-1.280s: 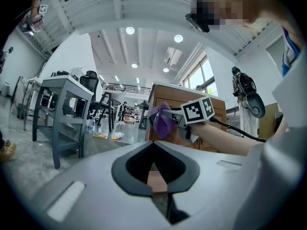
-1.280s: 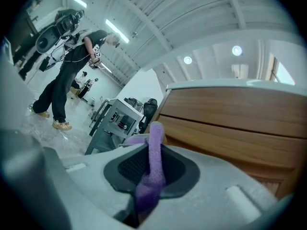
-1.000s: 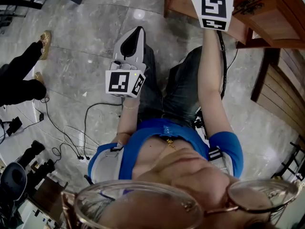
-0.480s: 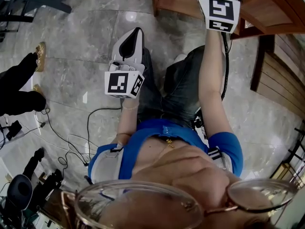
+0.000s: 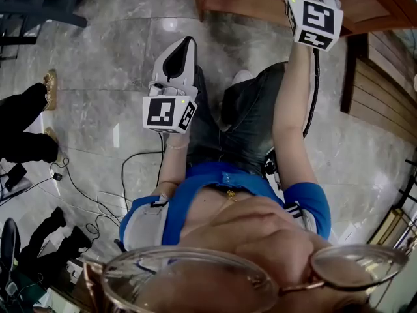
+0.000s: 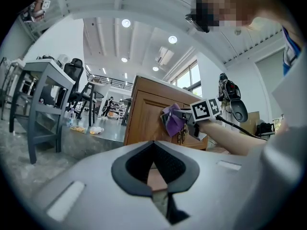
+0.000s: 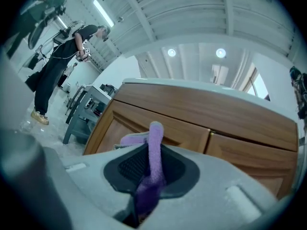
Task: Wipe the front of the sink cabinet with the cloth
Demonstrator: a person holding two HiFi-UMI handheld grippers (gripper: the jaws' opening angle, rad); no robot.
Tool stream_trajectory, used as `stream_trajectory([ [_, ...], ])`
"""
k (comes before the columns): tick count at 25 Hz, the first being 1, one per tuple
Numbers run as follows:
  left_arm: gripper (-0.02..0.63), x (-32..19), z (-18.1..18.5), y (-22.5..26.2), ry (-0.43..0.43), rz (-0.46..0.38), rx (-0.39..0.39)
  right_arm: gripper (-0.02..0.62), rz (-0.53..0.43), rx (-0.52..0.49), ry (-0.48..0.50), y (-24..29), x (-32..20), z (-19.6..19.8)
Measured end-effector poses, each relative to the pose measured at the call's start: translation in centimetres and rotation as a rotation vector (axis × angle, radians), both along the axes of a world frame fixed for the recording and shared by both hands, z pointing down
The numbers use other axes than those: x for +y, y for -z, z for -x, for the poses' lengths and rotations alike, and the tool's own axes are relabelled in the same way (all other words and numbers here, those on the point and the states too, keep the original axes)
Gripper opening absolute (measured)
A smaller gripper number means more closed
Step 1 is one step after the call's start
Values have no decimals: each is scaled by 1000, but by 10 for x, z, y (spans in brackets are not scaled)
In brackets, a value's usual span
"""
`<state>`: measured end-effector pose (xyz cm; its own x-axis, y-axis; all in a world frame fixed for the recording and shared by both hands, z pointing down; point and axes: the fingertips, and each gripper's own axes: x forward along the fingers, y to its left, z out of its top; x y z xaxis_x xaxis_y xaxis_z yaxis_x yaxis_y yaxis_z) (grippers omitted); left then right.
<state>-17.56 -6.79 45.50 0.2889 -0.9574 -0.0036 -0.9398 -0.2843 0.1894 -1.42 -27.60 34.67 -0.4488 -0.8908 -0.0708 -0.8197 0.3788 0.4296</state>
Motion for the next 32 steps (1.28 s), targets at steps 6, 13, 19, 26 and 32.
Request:
stream_trajectory([
  [6,0,1,-3,-1,-13,3,3,60,11,-25,-60,0,0,-28],
  [13,1,3,-2,4,-7,8,13,58,15,-17,-73,-2,1,-25],
  [19,0,1,-2,1,-19,-2,21,57,69,23,-84,-15,-1,-20],
  [26,1,-1,-9,0,-48,-9,39,57,192,113,-70,-56,-3,-10],
  [32,1,-1,-9,-3,-53,-4,44,57,206,140,-76,-68,-4,-6],
])
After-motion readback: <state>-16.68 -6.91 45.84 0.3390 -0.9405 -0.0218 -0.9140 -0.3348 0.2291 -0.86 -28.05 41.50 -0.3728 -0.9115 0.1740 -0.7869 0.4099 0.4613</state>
